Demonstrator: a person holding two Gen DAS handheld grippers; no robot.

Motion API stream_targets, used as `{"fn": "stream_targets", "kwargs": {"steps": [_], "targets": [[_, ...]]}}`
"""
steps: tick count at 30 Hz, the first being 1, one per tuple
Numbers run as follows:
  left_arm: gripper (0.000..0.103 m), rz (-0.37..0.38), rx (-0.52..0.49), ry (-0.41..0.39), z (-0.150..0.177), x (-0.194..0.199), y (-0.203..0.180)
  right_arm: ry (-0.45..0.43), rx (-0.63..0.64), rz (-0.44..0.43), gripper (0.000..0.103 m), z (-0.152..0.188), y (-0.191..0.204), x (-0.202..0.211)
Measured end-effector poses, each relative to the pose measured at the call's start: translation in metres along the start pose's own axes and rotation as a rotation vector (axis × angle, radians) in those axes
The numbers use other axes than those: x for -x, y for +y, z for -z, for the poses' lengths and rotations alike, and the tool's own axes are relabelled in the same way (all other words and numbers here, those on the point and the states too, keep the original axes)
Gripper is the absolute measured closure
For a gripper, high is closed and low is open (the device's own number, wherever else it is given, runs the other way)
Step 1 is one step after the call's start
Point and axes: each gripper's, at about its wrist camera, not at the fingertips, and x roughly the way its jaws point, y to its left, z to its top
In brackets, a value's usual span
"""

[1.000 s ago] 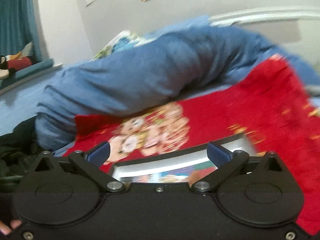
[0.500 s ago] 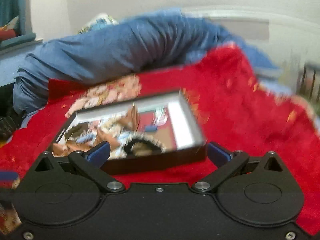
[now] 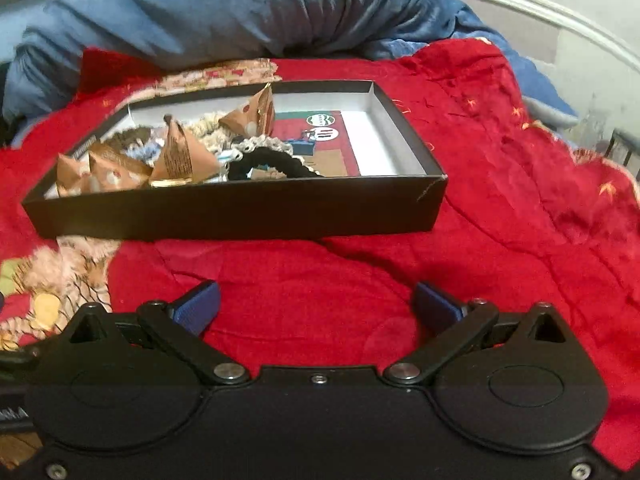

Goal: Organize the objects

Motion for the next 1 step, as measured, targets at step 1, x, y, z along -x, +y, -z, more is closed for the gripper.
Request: {"fn": "stream_targets", "kwargs": {"steps": [1], "targets": [[0.0,-0.003,-0.003,-0.004,0.0013,0.0,-0.0001,-0.002,-0.001,0.0,0.0,0.0008,-0.0001,0.0003]]}}
